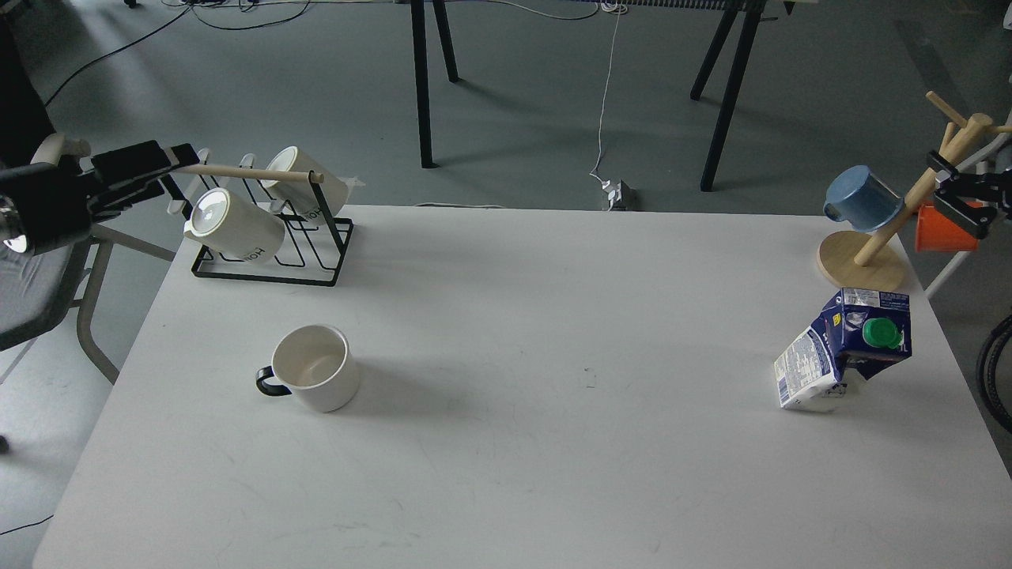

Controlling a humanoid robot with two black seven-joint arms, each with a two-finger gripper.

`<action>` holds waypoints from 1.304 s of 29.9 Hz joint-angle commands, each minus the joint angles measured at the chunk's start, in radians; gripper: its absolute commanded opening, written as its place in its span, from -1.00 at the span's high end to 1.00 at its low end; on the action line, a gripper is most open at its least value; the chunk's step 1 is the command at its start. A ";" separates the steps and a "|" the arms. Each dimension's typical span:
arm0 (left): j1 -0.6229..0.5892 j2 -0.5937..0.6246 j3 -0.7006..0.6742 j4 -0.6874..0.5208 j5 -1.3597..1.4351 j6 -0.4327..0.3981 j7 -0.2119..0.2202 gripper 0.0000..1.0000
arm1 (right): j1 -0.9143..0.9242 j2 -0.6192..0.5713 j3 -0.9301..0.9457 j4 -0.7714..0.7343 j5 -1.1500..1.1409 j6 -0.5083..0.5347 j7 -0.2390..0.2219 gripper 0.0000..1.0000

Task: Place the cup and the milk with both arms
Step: 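Reach the left gripper toward the white mug's rim, then grasp the white mug by its rim with the left gripper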

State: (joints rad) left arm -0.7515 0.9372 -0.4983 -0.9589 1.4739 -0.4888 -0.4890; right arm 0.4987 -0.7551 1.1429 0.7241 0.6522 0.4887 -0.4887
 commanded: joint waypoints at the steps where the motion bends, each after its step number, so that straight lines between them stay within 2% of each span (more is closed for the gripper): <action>1: 0.023 -0.014 0.038 -0.060 0.328 0.000 0.000 -1.00 | 0.000 0.000 0.000 0.000 0.000 0.000 0.000 -0.97; 4: 0.026 -0.079 0.057 -0.051 0.445 0.000 0.000 -0.99 | -0.012 -0.001 0.000 0.000 0.001 0.000 0.000 -0.97; 12: 0.075 -0.187 0.057 -0.041 0.459 0.000 0.000 -0.99 | -0.028 -0.001 0.000 -0.002 0.001 0.000 0.000 -0.97; 23: 0.093 -0.253 0.058 0.045 0.459 0.000 0.000 -0.93 | -0.029 -0.004 0.001 0.001 0.001 0.000 0.000 -0.97; 26: 0.097 -0.256 0.058 0.045 0.460 0.000 0.000 -0.69 | -0.034 -0.009 0.001 0.001 0.003 0.000 0.000 -0.96; 28: 0.101 -0.255 0.058 0.045 0.462 0.000 0.000 -0.38 | -0.035 -0.010 0.001 0.001 0.003 0.000 0.000 -0.96; 30: 0.101 -0.255 0.058 0.045 0.480 0.000 0.000 0.11 | -0.040 -0.015 0.001 0.001 0.003 0.000 0.000 -0.96; 32: 0.104 -0.256 0.057 0.045 0.483 0.016 0.000 0.76 | -0.042 -0.018 0.001 0.000 0.003 0.000 0.000 -0.97; 33: 0.110 -0.255 0.057 0.043 0.479 0.051 0.000 0.86 | -0.042 -0.020 0.001 0.000 0.003 0.000 0.000 -0.97; 35: 0.127 -0.253 0.058 0.040 0.476 0.105 0.000 0.93 | -0.043 -0.020 0.001 0.000 0.003 0.000 0.000 -0.96; 39: 0.132 -0.247 0.058 0.037 0.476 0.121 0.000 1.00 | -0.043 -0.020 0.003 0.000 0.004 0.000 0.000 -0.96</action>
State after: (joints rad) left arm -0.6236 0.6844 -0.4404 -0.9192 1.9506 -0.3808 -0.4886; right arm 0.4558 -0.7743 1.1454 0.7252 0.6559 0.4887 -0.4887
